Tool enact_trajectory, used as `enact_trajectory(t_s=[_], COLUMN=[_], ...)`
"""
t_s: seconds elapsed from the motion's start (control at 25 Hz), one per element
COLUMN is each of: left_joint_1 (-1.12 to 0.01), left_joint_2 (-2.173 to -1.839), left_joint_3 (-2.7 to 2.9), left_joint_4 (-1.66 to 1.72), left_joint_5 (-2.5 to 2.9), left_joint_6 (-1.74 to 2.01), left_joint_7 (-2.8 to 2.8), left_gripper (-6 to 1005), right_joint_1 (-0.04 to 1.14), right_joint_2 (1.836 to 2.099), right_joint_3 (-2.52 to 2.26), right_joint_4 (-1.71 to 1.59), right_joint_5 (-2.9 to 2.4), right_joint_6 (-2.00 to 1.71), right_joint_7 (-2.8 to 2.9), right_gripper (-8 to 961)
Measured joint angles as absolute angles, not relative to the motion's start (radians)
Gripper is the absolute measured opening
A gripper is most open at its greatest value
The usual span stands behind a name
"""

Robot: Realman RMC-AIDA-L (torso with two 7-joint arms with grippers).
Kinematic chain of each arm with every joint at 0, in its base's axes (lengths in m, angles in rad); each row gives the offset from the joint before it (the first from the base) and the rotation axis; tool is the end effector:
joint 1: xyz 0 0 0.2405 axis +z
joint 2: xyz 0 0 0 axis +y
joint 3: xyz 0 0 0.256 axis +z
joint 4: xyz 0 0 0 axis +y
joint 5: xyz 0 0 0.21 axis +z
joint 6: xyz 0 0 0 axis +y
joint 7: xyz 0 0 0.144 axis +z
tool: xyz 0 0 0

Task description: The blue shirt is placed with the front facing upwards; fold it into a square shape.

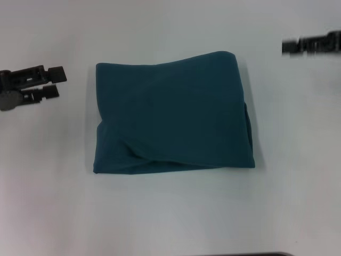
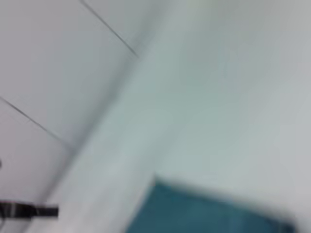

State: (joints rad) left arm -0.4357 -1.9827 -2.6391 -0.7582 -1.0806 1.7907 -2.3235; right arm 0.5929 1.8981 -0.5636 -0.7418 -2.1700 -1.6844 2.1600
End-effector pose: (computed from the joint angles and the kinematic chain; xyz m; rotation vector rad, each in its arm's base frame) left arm -0.2992 0.2989 0.0732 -2.2735 -1.8916 -0.8937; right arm 0.2781 0.3538 0.0921 -2.4713 1.4993 0.5926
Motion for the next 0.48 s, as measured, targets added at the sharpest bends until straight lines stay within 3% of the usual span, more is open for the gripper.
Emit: enact_trajectory(t_s=[0.08, 0.24, 0.48], left_joint_1=[-0.434, -0.416, -0.329], left_joint_2=[-1.985, -2.005, -2.073], left_joint_3=[-2.649, -2.683, -2.682], left_joint_4=[-0.758, -0.758, -0.760], left_joint_5=[-1.107, -1.126, -1.162], left_joint_6=[1.832, 1.883, 1.933], left_joint_7=[-2.178, -1.895, -1.506], left_gripper=[885, 885, 885], right_joint_1=[0.559, 0.522, 0.459], right_joint_2=[1.922, 1.972, 2.059], right_joint_3=[-0.526, -0.515, -0.520], right_joint_4=[-0.737, -0.758, -0.864], right_joint_5=[-2.066, -1.981, -1.978], right_joint_6=[-1.681, -1.701, -1.877], right_joint_7=[1.962, 1.732, 1.388], right_gripper=[484, 564, 753])
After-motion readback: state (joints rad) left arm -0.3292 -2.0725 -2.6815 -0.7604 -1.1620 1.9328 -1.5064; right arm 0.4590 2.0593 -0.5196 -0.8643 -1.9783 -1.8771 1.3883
